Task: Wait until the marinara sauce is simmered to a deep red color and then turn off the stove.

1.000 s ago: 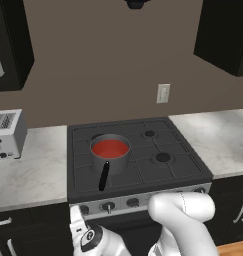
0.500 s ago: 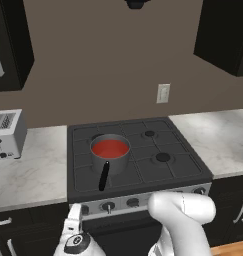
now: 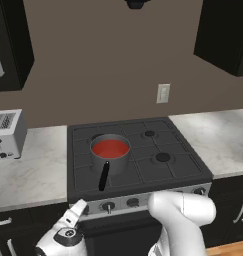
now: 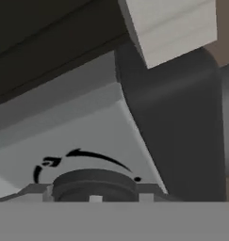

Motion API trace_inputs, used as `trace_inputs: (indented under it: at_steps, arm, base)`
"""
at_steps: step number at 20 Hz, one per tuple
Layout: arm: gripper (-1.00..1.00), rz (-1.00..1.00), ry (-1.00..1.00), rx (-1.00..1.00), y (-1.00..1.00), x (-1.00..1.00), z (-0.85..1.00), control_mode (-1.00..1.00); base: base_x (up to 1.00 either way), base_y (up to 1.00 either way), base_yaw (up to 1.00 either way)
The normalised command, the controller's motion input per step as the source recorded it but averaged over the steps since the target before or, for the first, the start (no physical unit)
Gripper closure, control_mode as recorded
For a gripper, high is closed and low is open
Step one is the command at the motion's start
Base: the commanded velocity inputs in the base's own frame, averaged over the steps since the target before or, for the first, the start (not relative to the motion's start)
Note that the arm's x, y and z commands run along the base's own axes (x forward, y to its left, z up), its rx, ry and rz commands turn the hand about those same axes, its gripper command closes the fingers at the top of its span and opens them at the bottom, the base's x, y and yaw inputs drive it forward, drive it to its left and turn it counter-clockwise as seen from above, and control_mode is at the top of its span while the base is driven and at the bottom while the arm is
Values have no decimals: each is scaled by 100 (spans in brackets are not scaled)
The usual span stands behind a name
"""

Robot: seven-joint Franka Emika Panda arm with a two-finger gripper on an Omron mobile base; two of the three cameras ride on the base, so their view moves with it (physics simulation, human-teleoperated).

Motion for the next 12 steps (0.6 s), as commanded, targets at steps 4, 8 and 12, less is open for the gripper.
trace_inputs:
  at_steps: [4, 8, 12]
  arm:
    - [100, -40, -29, 50, -31, -47, -13, -100]
    - [100, -40, -31, 48, -36, -48, -16, -100]
    - [100, -41, -36, 49, -38, -57, -20, -100]
  base:
    - [0, 0, 0]
    - [0, 0, 0]
    - [0, 0, 0]
